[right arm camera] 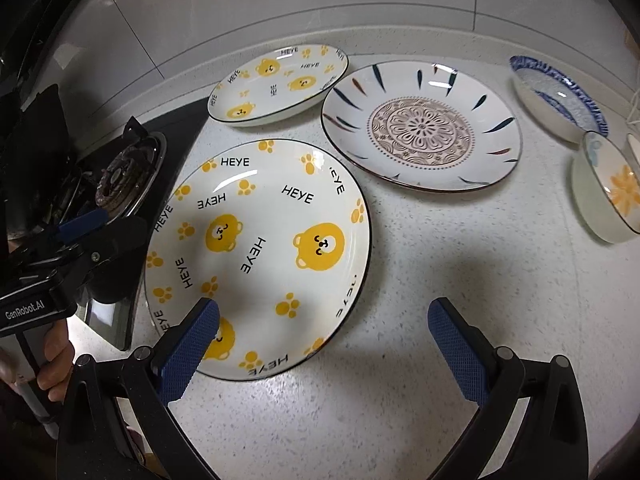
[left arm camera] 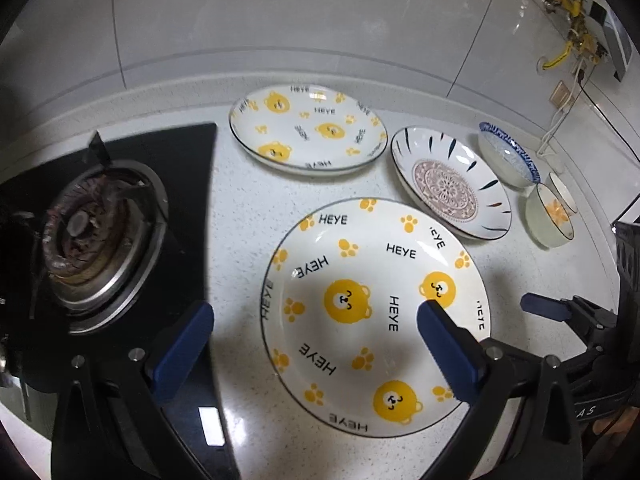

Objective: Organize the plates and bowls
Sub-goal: 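Close both grippers on the rim of the large bear plate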

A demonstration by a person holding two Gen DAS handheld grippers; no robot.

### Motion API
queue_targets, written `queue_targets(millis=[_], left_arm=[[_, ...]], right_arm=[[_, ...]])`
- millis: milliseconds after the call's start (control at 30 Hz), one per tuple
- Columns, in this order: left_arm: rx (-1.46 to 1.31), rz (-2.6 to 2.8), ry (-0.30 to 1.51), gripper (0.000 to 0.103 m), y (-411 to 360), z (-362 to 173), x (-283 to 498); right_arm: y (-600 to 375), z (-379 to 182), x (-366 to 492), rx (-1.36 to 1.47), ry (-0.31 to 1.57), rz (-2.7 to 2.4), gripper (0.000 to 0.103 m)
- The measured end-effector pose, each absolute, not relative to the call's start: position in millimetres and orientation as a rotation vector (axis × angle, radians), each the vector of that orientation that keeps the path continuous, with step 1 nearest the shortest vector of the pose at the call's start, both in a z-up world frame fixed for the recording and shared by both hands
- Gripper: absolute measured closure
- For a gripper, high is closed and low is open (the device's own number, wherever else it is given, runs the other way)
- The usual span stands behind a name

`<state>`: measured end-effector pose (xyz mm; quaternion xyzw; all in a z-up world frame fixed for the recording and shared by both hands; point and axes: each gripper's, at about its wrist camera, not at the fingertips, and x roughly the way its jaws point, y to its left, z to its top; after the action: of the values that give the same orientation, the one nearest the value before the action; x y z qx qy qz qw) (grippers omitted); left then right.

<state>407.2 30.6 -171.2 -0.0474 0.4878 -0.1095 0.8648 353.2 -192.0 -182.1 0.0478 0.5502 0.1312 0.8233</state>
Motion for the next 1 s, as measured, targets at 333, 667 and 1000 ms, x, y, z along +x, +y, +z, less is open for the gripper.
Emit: queue_targets(millis=[333, 667, 1000], left_arm=[[-0.225, -0.328, 1.178, 0.006, 30.3, -213.5, 441.0], [-0.291, -0.371, 1.206, 0.011, 34.1, -227.2, 448.7], [-0.327, -0.392, 1.205, 0.010, 39.3, -227.0, 449.3]], right_arm=[[-197.0, -204.3, 375.4, 0.154, 1.232, 0.350, 0.009], [-198.1, -217.0, 387.8, 0.187, 1.281, 0.392, 0.052], [-203.2, -219.1, 390.9, 0.200, 1.302, 0.388, 0.069]])
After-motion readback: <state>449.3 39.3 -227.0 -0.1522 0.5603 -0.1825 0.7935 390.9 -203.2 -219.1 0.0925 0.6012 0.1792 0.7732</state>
